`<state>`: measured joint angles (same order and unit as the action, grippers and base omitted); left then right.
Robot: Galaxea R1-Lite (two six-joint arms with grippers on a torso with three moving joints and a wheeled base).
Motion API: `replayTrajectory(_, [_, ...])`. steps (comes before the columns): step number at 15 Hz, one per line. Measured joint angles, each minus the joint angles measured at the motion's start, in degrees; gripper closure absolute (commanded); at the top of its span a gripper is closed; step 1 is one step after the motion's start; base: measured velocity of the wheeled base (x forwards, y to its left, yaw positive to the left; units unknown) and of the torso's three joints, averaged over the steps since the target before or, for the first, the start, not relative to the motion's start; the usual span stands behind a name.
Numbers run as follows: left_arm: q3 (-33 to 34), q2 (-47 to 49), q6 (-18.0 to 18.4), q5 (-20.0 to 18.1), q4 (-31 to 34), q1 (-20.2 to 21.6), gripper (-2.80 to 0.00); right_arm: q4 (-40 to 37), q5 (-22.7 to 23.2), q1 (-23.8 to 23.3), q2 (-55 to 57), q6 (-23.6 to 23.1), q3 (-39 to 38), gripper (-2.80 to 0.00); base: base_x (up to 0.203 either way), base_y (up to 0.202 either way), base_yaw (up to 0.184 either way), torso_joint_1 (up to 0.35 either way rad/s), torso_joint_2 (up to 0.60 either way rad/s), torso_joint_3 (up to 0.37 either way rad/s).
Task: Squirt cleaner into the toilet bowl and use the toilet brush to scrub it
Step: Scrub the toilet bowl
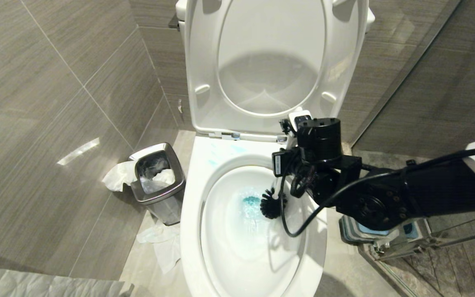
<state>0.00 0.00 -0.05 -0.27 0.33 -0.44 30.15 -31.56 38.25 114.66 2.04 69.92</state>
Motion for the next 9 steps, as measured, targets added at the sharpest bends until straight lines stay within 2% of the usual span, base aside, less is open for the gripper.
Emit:
replayTrajectory(2, [0.0, 0.0, 0.0, 0.0, 0.0, 0.0, 0.0, 0.1, 0.2, 2.7, -4.6, 0.5, -7.9, 0.0, 0.0, 0.0, 0.0, 0.0, 0.0, 0.0])
replayTrajectory(4, [0.0, 0.0, 0.0, 0.0, 0.0, 0.0, 0.0, 0.0, 0.0, 7.6, -7.7, 2.1, -13.3, 0.0, 0.0, 0.0, 0.0, 0.0, 0.0, 0.0])
replayTrajectory(7, [0.0, 0.0, 0.0, 0.0, 0.0, 0.0, 0.0, 0.0, -2.1, 16.4, -9.3, 6.3, -16.7, 0.0, 0.0, 0.0, 0.0, 0.0, 0.0, 0.0])
replayTrajectory(9, [0.0, 0.0, 0.0, 0.0, 0.0, 0.0, 0.0, 0.0, -3.3, 20.8, -8.1, 8.4, -16.4, 0.0, 0.0, 0.0, 0.0, 0.0, 0.0, 0.0])
